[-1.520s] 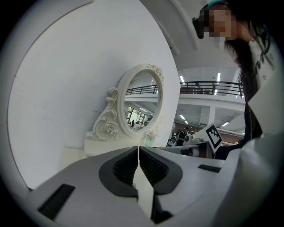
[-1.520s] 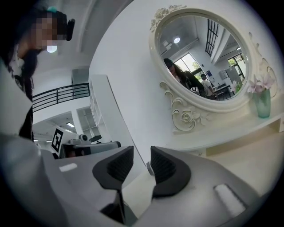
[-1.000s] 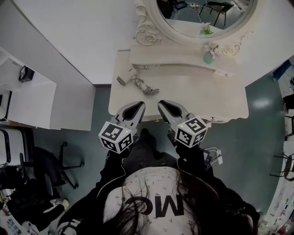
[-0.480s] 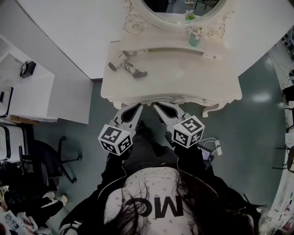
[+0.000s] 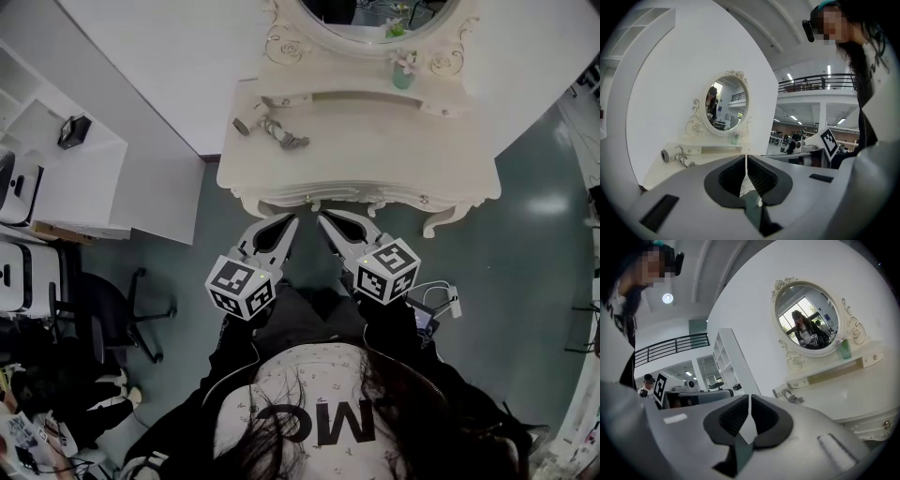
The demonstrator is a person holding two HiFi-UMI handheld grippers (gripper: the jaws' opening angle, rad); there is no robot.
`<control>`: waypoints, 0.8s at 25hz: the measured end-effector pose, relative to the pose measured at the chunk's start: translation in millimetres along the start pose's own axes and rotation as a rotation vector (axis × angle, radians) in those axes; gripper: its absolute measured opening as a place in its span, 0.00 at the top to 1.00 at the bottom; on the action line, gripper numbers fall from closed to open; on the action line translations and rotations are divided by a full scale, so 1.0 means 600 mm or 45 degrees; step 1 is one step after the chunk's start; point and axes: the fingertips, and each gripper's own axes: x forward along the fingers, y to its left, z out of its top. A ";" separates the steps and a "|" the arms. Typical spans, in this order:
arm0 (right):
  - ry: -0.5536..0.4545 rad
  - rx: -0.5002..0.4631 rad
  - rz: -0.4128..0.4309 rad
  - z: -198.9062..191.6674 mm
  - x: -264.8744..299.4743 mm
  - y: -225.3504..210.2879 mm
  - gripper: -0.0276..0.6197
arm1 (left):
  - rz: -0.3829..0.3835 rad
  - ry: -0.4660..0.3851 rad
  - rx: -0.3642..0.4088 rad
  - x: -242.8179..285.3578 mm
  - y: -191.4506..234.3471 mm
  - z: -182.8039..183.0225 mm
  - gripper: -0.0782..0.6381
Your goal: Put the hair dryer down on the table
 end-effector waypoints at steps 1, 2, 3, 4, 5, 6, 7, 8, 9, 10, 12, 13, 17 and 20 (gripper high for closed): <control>0.001 0.004 0.003 -0.003 0.000 0.001 0.91 | 0.002 0.004 0.003 -0.001 -0.002 -0.001 0.90; 0.002 0.008 0.004 -0.005 0.000 0.002 0.91 | 0.002 0.008 0.005 -0.003 -0.004 -0.002 0.90; 0.004 0.012 0.006 -0.007 -0.001 0.003 0.91 | 0.002 0.011 0.005 -0.004 -0.007 -0.003 0.90; 0.006 0.015 0.006 -0.009 0.000 0.003 0.91 | 0.002 0.016 0.004 -0.006 -0.009 -0.005 0.90; 0.009 0.019 0.007 -0.011 0.000 0.004 0.91 | 0.001 0.023 0.003 -0.008 -0.010 -0.007 0.90; 0.012 0.022 0.006 -0.012 0.002 0.005 0.91 | 0.001 0.031 0.003 -0.010 -0.011 -0.009 0.90; 0.015 0.025 0.005 -0.014 0.004 0.007 0.91 | 0.001 0.039 0.002 -0.013 -0.011 -0.010 0.90; 0.018 0.027 0.003 -0.016 0.006 0.010 0.91 | 0.001 0.044 0.000 -0.018 -0.010 -0.012 0.90; 0.021 0.027 0.003 -0.019 0.010 0.015 0.91 | 0.002 0.047 -0.002 -0.025 -0.008 -0.014 0.90; 0.022 0.026 0.004 -0.023 0.014 0.022 0.91 | 0.003 0.047 -0.003 -0.033 -0.006 -0.015 0.90; 0.026 0.023 0.008 -0.031 0.022 0.039 0.91 | 0.005 0.042 -0.005 -0.052 -0.001 -0.019 0.90; 0.030 0.022 0.010 -0.036 0.025 0.047 0.91 | 0.007 0.039 -0.007 -0.062 0.002 -0.021 0.90; 0.051 0.017 0.012 -0.060 0.039 0.087 0.91 | 0.017 0.029 -0.028 -0.108 0.015 -0.032 0.90; 0.065 0.008 0.009 -0.080 0.048 0.128 0.91 | 0.019 0.026 -0.041 -0.152 0.025 -0.044 0.90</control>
